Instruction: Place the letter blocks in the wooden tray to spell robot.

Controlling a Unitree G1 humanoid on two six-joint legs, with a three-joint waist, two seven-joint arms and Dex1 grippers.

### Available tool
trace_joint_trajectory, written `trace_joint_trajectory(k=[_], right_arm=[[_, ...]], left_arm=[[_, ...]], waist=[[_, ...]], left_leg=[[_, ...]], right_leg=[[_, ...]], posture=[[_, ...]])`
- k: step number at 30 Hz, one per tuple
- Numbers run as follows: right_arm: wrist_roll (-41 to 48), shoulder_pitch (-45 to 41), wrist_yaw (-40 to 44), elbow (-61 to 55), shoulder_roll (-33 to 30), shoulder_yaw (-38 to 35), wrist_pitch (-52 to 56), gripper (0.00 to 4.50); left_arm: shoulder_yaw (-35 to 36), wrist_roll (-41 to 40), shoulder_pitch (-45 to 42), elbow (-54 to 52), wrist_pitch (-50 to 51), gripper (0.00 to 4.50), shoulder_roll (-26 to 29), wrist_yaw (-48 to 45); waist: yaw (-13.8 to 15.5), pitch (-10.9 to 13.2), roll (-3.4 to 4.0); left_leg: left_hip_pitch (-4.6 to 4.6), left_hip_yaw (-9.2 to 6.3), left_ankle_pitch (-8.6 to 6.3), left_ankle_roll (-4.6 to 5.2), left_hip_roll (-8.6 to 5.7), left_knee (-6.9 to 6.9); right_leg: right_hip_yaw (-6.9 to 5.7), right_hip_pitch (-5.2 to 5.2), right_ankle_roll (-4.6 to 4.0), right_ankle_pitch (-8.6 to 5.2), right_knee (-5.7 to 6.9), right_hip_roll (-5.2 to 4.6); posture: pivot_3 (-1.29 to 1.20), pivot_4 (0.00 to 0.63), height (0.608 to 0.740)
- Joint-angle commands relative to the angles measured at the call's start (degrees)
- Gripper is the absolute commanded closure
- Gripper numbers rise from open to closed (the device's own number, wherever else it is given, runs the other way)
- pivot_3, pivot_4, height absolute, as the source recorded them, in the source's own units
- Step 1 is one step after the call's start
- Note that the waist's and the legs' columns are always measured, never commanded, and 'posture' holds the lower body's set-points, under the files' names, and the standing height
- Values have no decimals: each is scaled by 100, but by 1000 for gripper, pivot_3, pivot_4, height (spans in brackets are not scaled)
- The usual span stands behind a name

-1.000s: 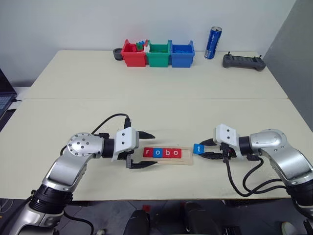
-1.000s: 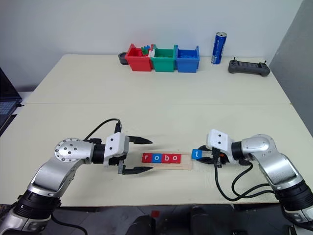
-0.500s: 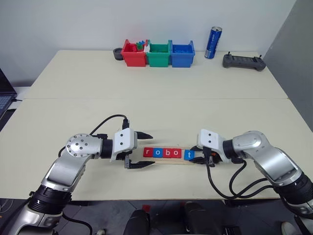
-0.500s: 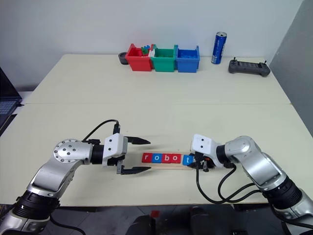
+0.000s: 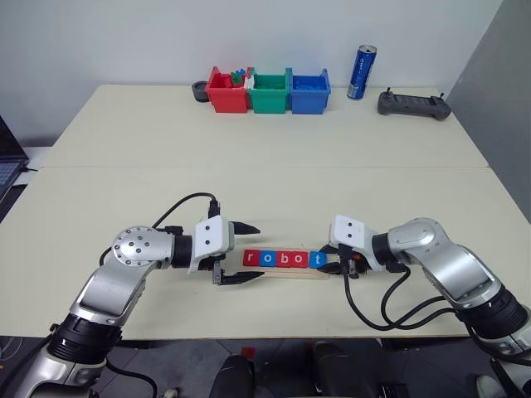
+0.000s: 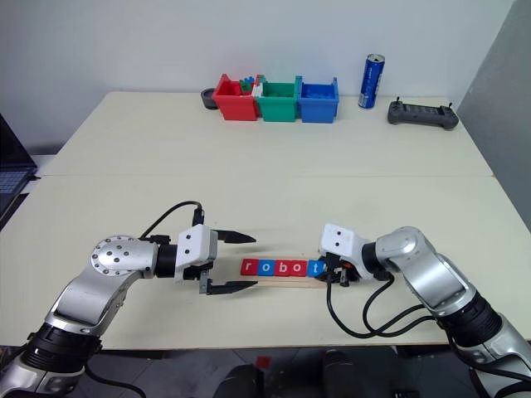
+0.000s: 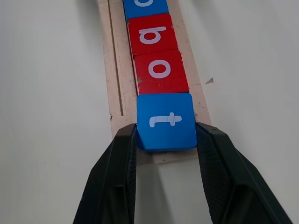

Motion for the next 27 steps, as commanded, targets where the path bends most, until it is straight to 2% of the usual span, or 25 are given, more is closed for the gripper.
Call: trace_joint_trajectory(k=[1, 6, 14, 15, 21, 24, 27], right_arm=[[-2, -152, 8, -70, 32, 8, -9, 3048], [-30, -192, -38, -26, 77, 6, -23, 3048], [-35, -233, 23, -20, 72, 11, -71, 134], [-29, -239, 26, -29, 76, 6, -65, 24], [171, -303, -121, -85, 260, -233, 180, 24], [317, -315, -234, -134, 414, -372, 385, 622], [396, -286, -298, -183, 482, -389, 470, 1670]], left_arm=[[89, -41, -10, -129, -69, 0, 7, 19], [64, -27, -23, -113, -79, 0, -26, 32], [58, -27, -20, -126, -75, 0, -35, 35], [59, -29, -18, -132, -71, 0, -35, 36], [67, -36, -7, -147, -63, 0, -29, 38], [65, -17, -14, -68, -116, 0, -34, 26], [64, -8, -1, -33, -154, 0, -36, 20]], waist=[[0, 0, 0], [0, 0, 0], [0, 0, 0], [0, 0, 0], [-3, 0, 0], [-2, 0, 0], [0, 0, 0]], left_leg=[[0, 0, 0, 0, 0, 0], [0, 0, 0, 0, 0, 0], [0, 0, 0, 0, 0, 0], [0, -1, 0, 0, 0, 0], [0, -1, 0, 0, 0, 0], [0, -1, 0, 0, 0, 0], [-1, -2, 0, 0, 0, 0]], right_leg=[[0, 0, 0, 0, 0, 0], [0, 0, 0, 0, 0, 0], [0, 0, 0, 0, 0, 0], [0, 0, 0, 0, 0, 0], [0, 0, 0, 0, 0, 0], [-1, 0, 0, 0, 0, 0], [-1, 0, 0, 0, 0, 0]], posture=[[0, 150, 740], [0, 150, 740], [0, 150, 740], [0, 150, 740], [0, 150, 740], [0, 150, 740], [0, 150, 740]])
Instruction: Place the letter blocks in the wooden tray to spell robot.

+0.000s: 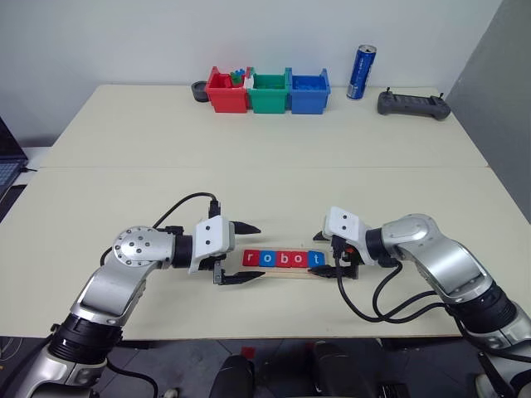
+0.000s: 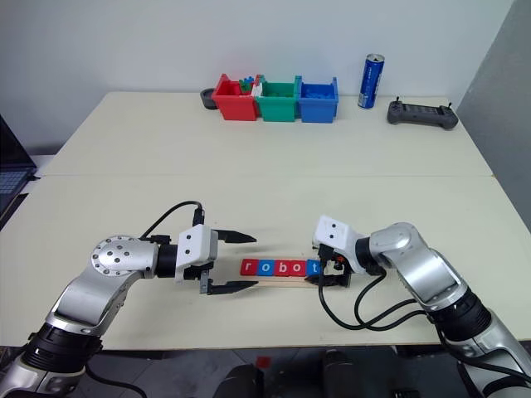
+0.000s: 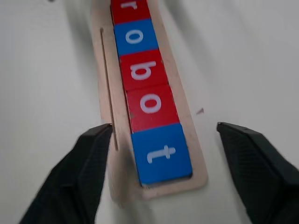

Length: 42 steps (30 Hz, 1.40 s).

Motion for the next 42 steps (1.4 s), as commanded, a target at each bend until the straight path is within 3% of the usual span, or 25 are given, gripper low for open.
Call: trace_joint_trajectory(k=[1, 8, 23, 29, 32, 42], right_arm=[[135, -68, -83, -251, 36, -165, 47, 2034], [45, 63, -131, -305, -22, 3, -84, 4489], [-216, 111, -235, -73, -9, 250, -329, 4489], [366, -29, -152, -696, 72, -254, 132, 4489], [562, 98, -71, -1061, -194, -539, 98, 3911], [1519, 563, 389, -1760, -1202, -1638, 99, 278]], left_arm=[[66, -11, 3, -35, -129, 0, -14, 14], [82, -28, 42, -89, -122, 0, 16, 24], [102, -38, 28, -93, -97, 0, 29, 24], [270, -148, 120, -133, -33, 0, 78, 59], [449, -238, 239, -190, 13, 0, 170, 46], [877, -379, 358, -498, 371, 0, 635, 25]], waist=[[0, 0, 0], [-1, 0, 0], [-1, 0, 0], [-8, 0, 0], [0, 0, 0], [4, 0, 0]], left_leg=[[0, 0, 0, 0, 0, 0], [0, 0, 0, 0, 0, 0], [0, 0, 0, 0, 0, 0], [0, 0, 0, 0, 0, -1], [-1, -3, 0, 0, 1, -1], [-2, -1, 0, 0, 0, -1]], right_leg=[[0, 0, 0, 0, 0, 0], [0, 0, 0, 0, 0, 0], [0, 0, 0, 0, 0, 0], [0, -1, 0, 0, 0, 0], [-2, -1, 0, 0, 0, 0], [-3, -1, 1, -1, -2, -1]], posture=[[0, 150, 740], [0, 150, 740], [0, 150, 740], [0, 150, 740], [0, 150, 740], [0, 150, 740]])
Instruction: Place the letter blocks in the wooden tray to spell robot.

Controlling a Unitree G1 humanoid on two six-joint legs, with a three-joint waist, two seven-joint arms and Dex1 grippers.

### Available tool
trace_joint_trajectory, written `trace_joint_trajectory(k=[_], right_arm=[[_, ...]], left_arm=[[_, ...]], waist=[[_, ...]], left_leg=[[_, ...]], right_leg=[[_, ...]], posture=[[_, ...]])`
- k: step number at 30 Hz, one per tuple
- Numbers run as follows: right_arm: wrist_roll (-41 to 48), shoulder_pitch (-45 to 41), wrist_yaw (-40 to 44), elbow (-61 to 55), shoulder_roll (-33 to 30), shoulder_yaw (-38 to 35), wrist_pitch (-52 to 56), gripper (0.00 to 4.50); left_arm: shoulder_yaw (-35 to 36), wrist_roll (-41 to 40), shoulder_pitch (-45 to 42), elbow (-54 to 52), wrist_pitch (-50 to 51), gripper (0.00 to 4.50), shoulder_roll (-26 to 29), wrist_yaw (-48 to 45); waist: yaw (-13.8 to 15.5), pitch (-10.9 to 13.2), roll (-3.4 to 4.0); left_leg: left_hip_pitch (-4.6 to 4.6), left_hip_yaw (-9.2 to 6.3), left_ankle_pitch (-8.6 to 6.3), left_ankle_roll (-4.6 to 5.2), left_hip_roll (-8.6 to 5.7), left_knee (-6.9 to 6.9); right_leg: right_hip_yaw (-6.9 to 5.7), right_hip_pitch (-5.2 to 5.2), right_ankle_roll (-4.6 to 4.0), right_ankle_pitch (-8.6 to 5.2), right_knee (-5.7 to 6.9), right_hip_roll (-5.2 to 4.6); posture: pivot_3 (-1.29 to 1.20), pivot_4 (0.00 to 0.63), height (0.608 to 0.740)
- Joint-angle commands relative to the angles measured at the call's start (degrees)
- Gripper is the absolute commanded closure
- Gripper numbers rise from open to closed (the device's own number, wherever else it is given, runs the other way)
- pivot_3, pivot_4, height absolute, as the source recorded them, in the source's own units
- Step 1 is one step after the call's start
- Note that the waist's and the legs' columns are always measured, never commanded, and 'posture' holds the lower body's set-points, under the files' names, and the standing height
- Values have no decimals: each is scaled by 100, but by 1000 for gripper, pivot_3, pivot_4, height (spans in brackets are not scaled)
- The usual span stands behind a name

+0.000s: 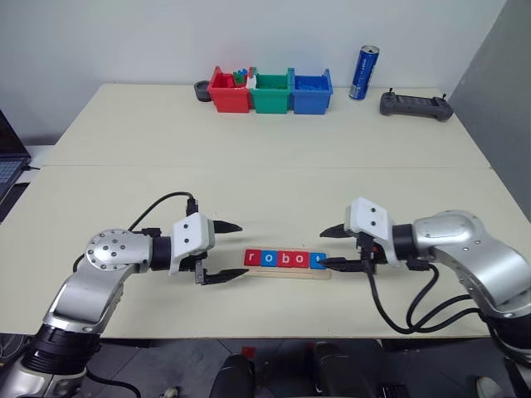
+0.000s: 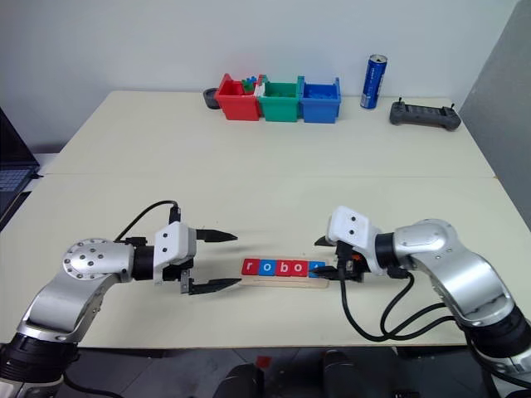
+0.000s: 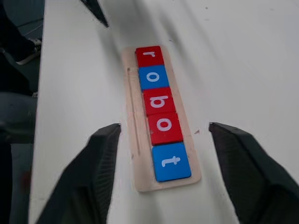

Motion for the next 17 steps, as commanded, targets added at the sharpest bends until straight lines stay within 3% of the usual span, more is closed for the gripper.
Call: trace_joint_trajectory(k=[1, 17], right_arm=[[386, 76, 206, -232, -229, -456, -124, 30], [230, 371, 172, 322, -495, -558, -1119, 30]], left_arm=[[208, -141, -67, -301, 102, 0, 164, -22], [331, -369, -150, -360, 255, 0, 147, 30]], waist=[[0, 0, 0], [1, 1, -2]], left_leg=[[0, 0, 0, 0, 0, 0], [1, 4, 0, 0, 2, 0]], right_leg=[[-1, 0, 0, 0, 0, 0], [2, 0, 0, 0, -1, 1]], posture=[[0, 150, 740], [0, 150, 740]])
